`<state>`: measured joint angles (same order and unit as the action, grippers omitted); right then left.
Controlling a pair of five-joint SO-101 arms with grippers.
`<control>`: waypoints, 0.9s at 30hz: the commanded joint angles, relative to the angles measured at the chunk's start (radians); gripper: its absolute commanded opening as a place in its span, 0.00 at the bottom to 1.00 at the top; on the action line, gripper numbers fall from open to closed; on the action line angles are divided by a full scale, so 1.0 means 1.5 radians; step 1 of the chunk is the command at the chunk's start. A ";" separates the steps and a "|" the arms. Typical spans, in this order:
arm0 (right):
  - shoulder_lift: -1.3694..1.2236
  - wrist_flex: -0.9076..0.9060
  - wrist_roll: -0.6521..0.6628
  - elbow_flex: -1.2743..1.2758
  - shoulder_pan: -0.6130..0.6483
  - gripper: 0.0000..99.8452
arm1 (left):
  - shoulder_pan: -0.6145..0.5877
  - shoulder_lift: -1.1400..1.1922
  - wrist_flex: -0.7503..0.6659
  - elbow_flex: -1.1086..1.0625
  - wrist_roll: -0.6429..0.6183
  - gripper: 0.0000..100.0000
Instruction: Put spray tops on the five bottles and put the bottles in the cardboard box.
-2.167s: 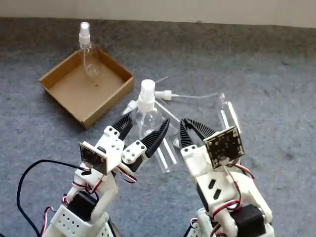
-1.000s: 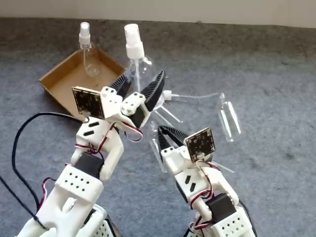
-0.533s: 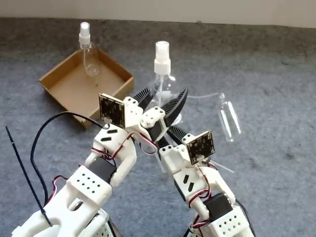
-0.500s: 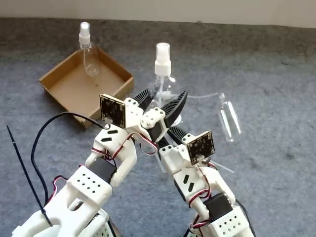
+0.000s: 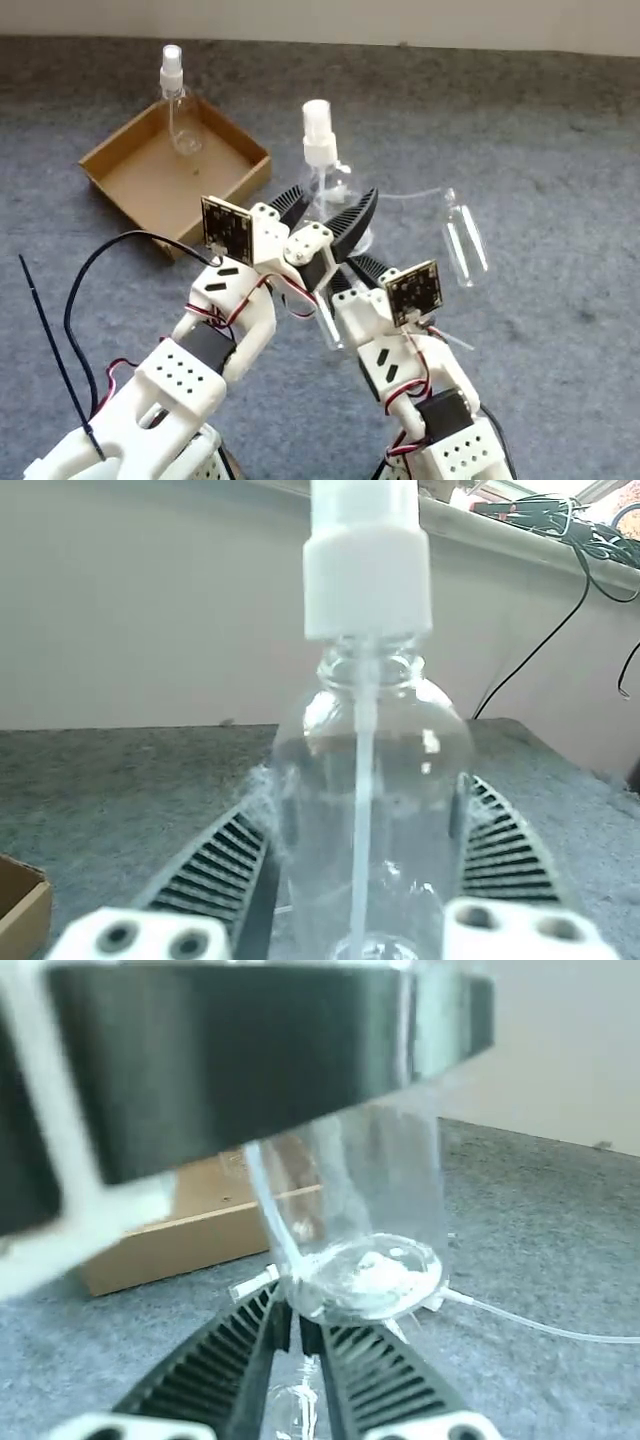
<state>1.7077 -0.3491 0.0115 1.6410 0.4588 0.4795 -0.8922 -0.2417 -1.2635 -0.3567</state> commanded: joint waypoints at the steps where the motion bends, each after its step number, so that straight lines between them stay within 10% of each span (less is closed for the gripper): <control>1: 0.010 0.035 -0.008 -0.011 -0.049 0.00 | 0.022 -0.004 -0.005 0.004 -0.004 0.08; 27: 0.009 0.120 -0.006 0.115 -0.070 0.00 | -0.026 -0.004 -0.006 0.024 0.000 0.08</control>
<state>1.7062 -0.2125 0.0115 1.6717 0.3836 0.4841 -0.9091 -0.2493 -1.2605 -0.3567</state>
